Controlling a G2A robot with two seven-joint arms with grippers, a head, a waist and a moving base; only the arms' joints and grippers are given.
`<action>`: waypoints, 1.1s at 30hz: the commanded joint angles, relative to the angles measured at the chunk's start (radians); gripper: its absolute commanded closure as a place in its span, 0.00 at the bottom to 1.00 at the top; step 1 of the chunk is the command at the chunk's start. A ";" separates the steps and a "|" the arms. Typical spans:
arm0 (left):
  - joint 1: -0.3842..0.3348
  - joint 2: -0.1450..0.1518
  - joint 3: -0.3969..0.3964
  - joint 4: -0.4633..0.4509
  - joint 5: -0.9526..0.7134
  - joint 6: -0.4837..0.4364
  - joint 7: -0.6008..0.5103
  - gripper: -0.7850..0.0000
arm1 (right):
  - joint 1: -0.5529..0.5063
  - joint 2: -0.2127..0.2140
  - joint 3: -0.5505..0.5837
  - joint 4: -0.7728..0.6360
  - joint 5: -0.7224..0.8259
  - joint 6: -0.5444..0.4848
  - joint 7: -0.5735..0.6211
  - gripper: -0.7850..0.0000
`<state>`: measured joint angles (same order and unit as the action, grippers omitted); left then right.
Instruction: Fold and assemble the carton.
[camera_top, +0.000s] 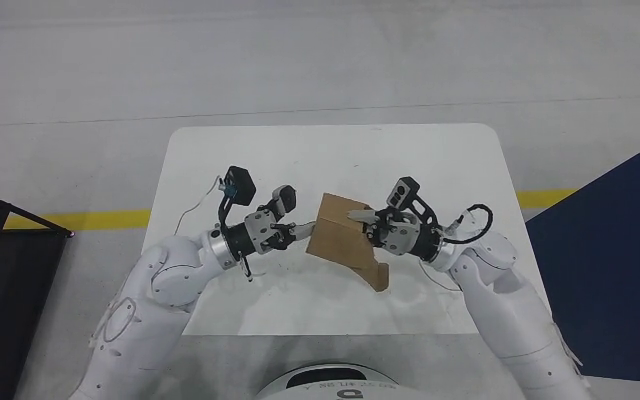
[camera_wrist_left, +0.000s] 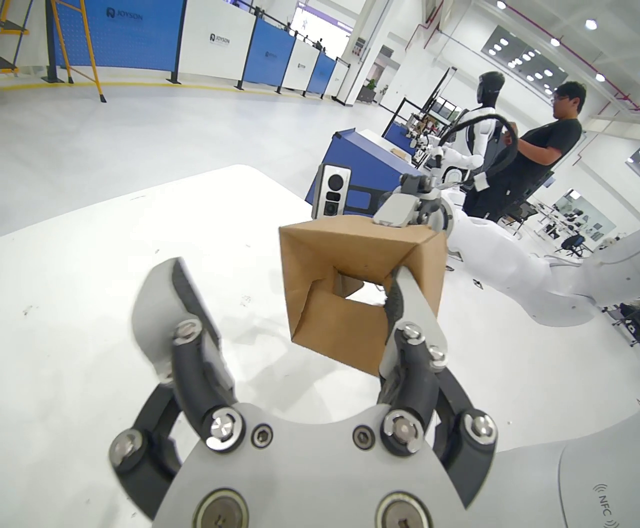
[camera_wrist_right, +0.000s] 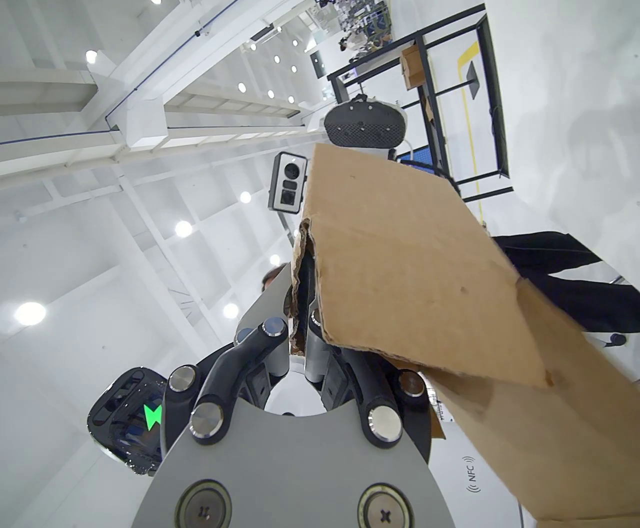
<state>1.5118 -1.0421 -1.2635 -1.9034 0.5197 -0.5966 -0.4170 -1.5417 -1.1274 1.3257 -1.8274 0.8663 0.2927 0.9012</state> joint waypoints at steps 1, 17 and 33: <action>0.005 0.001 0.001 0.003 -0.017 -0.012 -0.007 0.00 | -0.005 -0.001 0.002 0.003 0.038 -0.003 0.012 1.00; -0.013 -0.002 0.046 0.007 -0.068 -0.036 -0.013 0.00 | 0.011 0.000 -0.025 0.029 0.058 -0.006 0.014 1.00; -0.032 -0.016 0.090 -0.008 0.031 0.049 0.091 0.00 | 0.020 0.002 -0.032 0.045 0.065 -0.015 -0.007 1.00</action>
<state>1.4801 -1.0570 -1.1723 -1.9111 0.5370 -0.5615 -0.3414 -1.5220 -1.1257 1.2942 -1.7836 0.9314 0.2779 0.8956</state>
